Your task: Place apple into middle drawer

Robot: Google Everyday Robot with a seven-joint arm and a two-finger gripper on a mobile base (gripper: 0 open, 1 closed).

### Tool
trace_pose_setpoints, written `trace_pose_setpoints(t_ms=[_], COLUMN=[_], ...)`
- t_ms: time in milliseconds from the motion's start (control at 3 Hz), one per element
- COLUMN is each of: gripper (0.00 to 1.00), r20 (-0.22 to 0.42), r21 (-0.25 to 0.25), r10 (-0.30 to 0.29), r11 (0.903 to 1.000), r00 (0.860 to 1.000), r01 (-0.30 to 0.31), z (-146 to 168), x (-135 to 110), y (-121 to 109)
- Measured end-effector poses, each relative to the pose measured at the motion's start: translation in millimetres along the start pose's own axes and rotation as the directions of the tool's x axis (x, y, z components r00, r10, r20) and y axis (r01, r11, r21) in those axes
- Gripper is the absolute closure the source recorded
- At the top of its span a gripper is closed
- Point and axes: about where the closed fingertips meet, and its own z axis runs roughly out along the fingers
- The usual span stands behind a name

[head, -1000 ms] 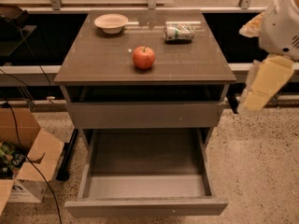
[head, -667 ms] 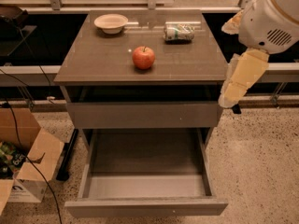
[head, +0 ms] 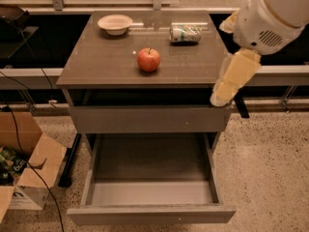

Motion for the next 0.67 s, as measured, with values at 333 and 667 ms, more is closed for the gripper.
trace_pose_setpoints(t_ms=[333,667], gripper=[0.0,0.0], r20=[0.089,0.17], r21=[0.025,0.021], r10=[0.008,0.006], r11=[0.9996,0.9997], r00=[0.996,0.985], r01=[-0.01,-0.009], z=[24.1,53.0], x=[-33.4,-66.5], y=[-26.5,-55.9])
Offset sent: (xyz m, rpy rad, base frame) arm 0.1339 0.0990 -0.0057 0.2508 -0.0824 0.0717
